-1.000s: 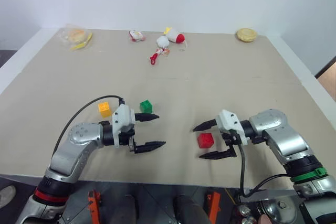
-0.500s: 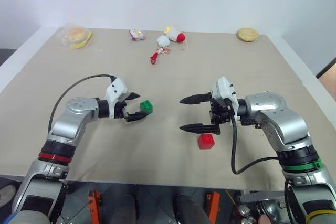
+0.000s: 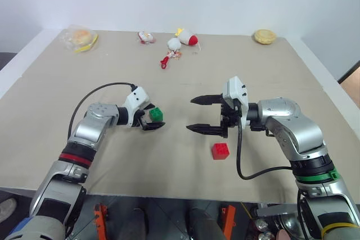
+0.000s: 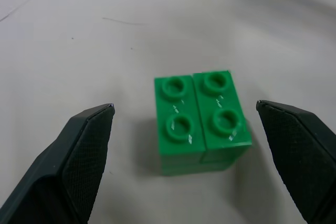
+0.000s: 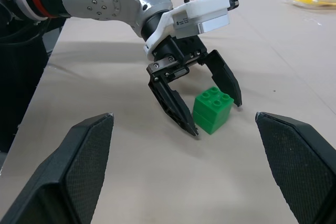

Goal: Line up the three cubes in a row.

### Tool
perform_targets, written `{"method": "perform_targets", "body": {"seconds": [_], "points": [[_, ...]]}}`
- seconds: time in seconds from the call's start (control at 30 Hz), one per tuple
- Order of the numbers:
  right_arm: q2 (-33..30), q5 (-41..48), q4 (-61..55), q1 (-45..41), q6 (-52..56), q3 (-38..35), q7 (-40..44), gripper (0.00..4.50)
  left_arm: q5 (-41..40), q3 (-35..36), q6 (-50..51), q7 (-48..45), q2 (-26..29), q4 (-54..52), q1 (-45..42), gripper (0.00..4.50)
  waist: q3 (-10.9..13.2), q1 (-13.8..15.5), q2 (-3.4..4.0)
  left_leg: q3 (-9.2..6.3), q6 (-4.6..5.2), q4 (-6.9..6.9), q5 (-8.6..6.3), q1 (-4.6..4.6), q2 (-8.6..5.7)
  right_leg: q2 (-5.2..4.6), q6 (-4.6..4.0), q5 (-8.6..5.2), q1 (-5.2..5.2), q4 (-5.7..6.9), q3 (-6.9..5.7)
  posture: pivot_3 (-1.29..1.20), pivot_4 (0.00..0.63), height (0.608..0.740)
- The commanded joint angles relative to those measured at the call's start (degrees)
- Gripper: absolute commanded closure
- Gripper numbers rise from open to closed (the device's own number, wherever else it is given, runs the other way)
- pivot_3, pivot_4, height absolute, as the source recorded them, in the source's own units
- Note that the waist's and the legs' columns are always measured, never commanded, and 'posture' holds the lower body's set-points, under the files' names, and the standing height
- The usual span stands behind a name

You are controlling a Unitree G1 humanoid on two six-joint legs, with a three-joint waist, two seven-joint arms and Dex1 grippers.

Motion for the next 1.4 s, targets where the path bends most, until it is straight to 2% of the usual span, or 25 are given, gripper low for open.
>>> {"method": "perform_targets", "body": {"seconds": [0.03, 0.27, 0.5, 0.67, 0.87, 1.4], "points": [[0.1, 1.0, -1.4, -0.6, -0.2, -2.4, -0.5, 0.00, 0.6, 0.5, -0.2, 0.3, -0.3, -0.2, -1.8, 0.84, 0.0, 0.0, 0.00, 0.00, 0.00, 0.00, 0.00, 0.00, 0.00, 0.00, 0.00, 0.00, 0.00, 0.00, 0.00, 0.00, 0.150, 0.736], [0.2, 0.9, -0.5, -0.6, -0.8, -3.0, -1.2, 0.00, 0.4, 0.7, -0.2, -1.2, 0.0, -2.4, -0.7, 3.15, 0.0, 0.0, 0.00, -0.01, 0.00, 0.00, 0.00, 0.00, 0.00, 0.00, 0.01, 0.00, 0.00, 0.03, 0.00, 0.00, 0.150, 0.736], [-2.0, 2.4, -2.3, 2.4, 0.6, -5.7, -0.9, 0.00, -3.0, -1.4, -1.5, -10.0, 0.6, -13.1, 3.5, 3.14, 0.0, 0.0, 0.00, -0.01, 0.00, -0.02, 0.00, -0.01, 0.00, -0.02, -0.02, -0.03, 0.01, 0.03, 0.00, 0.00, 0.150, 0.736], [-9.2, 4.1, -7.4, 12.2, 2.9, -9.7, 1.5, 0.00, -1.6, -7.4, -2.5, -13.9, 0.2, -19.2, 6.3, 3.14, 0.0, 0.3, 0.00, -0.09, 0.00, -0.01, -0.02, -0.01, -0.08, -0.10, 0.02, -0.17, 0.10, 0.03, -0.04, 0.00, 0.150, 0.736], [-12.8, 5.9, -12.1, 19.7, 3.4, -13.1, 1.9, 0.00, -1.9, -10.7, -1.2, -15.5, -1.1, -22.2, 6.5, 3.14, 0.0, -0.2, 0.00, -0.06, 0.03, 0.06, 0.00, 0.12, -0.06, -0.04, -0.21, -0.15, 0.11, 0.05, 0.03, 0.00, 0.150, 0.736], [-13.0, 7.6, -14.9, 19.8, 4.6, -13.2, -0.5, 0.00, 1.5, -12.6, -0.5, -13.5, -2.5, -18.7, 4.9, 3.14, 0.0, -0.1, 0.00, -0.11, 0.15, 0.14, 0.10, 0.11, -0.08, -0.01, -0.24, -0.03, 0.12, 0.06, 0.06, 0.00, 0.150, 0.736]]}}
